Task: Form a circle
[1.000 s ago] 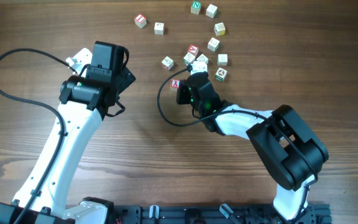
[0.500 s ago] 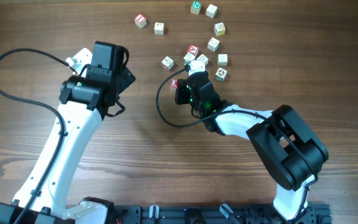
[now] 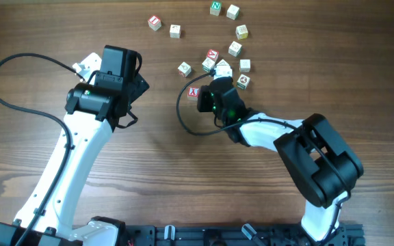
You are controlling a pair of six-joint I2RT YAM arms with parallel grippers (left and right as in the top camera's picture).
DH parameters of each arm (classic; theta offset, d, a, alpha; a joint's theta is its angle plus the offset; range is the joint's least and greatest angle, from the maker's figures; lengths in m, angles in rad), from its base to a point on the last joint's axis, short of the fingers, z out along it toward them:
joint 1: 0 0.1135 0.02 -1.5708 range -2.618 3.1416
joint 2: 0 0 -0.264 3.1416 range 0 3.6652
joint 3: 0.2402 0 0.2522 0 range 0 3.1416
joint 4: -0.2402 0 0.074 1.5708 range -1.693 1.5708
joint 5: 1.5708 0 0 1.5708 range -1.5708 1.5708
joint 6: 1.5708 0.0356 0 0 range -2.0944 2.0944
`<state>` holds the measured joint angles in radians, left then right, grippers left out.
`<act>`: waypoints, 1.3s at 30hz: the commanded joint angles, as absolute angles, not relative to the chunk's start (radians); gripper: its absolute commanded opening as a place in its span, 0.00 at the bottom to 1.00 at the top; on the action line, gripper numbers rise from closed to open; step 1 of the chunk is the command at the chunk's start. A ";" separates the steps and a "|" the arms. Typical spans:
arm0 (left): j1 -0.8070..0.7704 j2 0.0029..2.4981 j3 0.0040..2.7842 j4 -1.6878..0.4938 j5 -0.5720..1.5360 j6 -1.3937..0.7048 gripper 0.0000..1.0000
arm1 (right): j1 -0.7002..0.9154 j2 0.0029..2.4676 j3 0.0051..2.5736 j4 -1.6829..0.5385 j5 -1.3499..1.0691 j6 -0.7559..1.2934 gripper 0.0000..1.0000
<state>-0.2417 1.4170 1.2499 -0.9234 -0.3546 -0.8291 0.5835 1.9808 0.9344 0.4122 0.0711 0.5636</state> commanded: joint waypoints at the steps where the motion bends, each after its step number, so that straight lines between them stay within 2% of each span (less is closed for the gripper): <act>1: -0.237 1.424 1.253 -0.922 -0.375 -0.839 1.00 | 0.578 2.006 0.956 0.403 0.087 0.587 0.05; 39: -0.237 1.424 1.253 -0.922 -0.375 -0.839 1.00 | 0.578 2.043 0.956 0.494 -0.026 0.540 0.05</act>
<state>-0.2417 1.4166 1.2499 -0.9237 -0.3550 -0.8291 0.5770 2.0277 0.9390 0.4805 -0.0078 0.5694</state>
